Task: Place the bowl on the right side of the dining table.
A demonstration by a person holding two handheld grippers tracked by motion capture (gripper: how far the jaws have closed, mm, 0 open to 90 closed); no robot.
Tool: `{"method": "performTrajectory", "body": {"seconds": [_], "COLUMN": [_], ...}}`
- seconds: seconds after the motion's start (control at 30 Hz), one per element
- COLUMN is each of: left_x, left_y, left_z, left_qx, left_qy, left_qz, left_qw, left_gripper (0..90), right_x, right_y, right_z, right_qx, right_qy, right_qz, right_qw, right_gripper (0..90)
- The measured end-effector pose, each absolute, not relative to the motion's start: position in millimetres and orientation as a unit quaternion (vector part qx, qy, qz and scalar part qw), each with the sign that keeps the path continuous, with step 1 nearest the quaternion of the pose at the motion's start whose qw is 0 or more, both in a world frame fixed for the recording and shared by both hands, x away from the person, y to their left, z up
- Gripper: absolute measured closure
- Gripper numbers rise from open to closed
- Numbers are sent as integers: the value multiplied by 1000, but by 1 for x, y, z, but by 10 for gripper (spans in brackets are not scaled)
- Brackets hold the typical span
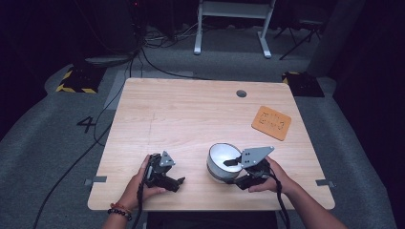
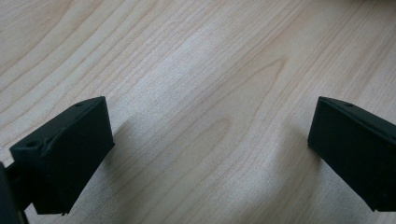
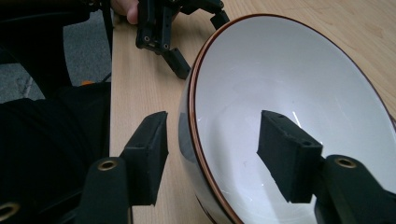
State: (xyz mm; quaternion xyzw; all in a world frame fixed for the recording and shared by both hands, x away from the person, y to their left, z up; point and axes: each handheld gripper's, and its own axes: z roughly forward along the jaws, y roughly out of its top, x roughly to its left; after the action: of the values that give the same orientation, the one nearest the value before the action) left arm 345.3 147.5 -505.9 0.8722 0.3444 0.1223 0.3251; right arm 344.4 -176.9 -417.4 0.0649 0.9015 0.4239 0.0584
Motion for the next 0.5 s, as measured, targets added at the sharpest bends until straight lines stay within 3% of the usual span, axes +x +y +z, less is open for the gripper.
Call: {"method": "performTrajectory", "body": {"seconds": [0.5], "left_x": [345], "left_y": [147], "left_z": [-506], "left_qx": [872], "left_qy": [344], "left_qz": [123], "left_qw": [325], "left_gripper": [2], "right_x": [346], "right_y": [-168], "right_z": [-420], "right_qx": [33], "right_qy": [905], "right_qz": [424], "right_qw": [22], "right_gripper": [794]}}
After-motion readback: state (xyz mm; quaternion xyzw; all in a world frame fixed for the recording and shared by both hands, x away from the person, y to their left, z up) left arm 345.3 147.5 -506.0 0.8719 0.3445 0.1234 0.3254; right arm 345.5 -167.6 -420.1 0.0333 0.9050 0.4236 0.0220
